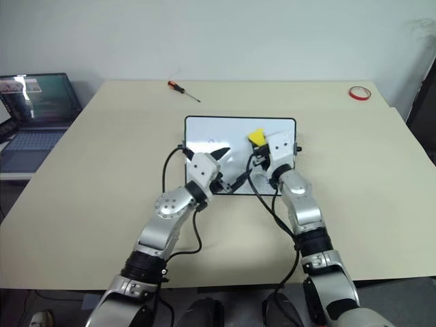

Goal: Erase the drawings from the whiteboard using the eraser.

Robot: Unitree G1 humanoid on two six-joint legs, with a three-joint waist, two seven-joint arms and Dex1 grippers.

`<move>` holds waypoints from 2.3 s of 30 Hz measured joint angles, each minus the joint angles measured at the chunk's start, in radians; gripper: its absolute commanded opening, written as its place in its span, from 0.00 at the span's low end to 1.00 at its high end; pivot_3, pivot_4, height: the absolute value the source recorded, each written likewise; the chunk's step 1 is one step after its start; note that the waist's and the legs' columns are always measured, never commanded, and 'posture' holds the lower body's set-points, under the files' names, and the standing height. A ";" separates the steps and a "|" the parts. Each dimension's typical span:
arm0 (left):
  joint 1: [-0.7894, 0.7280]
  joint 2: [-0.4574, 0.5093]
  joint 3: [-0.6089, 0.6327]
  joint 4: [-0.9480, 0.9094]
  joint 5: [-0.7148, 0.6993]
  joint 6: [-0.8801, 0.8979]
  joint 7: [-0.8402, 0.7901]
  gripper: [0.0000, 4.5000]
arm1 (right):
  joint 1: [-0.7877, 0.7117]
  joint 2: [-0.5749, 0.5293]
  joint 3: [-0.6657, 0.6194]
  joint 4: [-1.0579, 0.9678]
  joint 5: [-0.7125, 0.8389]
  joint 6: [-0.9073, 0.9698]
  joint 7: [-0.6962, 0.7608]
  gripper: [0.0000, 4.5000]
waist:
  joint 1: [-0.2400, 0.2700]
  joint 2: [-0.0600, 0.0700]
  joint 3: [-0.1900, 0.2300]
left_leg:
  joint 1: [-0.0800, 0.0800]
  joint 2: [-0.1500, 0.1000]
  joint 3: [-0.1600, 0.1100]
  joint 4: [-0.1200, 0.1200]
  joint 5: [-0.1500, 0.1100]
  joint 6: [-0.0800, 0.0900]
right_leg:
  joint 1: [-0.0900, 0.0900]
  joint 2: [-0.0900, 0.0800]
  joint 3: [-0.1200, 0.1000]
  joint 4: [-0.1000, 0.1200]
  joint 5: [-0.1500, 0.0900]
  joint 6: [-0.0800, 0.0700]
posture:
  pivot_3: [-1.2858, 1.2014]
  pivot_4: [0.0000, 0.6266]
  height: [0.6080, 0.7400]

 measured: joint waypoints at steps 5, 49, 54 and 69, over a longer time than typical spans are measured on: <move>0.000 0.000 0.000 0.000 0.000 0.000 0.000 1.00 | -0.015 -0.025 -0.013 0.016 -0.012 -0.025 -0.025 0.27 | 0.002 0.000 0.000 | 0.000 0.000 0.000 0.000 0.000 0.000 | 0.000 0.000 0.000 0.000 0.000 0.000 | 0.52 0.24 1.00; -0.003 -0.012 -0.009 0.017 0.002 0.001 -0.020 1.00 | 0.115 -0.070 0.007 -0.119 -0.126 -0.006 -0.137 0.27 | 0.013 -0.001 0.000 | 0.001 -0.001 -0.001 0.000 0.001 0.000 | 0.002 -0.001 -0.001 0.000 0.000 0.000 | 0.52 0.24 1.00; -0.004 -0.020 -0.021 0.022 0.003 0.001 -0.023 1.00 | 0.142 -0.062 0.057 -0.152 -0.121 0.033 -0.053 0.27 | -0.002 -0.001 0.000 | 0.002 0.000 -0.001 0.000 0.001 0.000 | 0.002 0.000 0.000 0.000 0.000 0.000 | 0.52 0.24 1.00; -0.005 -0.019 -0.020 0.022 0.003 0.000 -0.021 1.00 | -0.009 -0.080 0.038 -0.009 -0.190 -0.003 -0.192 0.27 | 0.010 -0.001 -0.001 | 0.003 -0.001 -0.001 0.000 0.001 0.000 | 0.004 -0.001 -0.001 0.001 0.000 0.000 | 0.52 0.24 1.00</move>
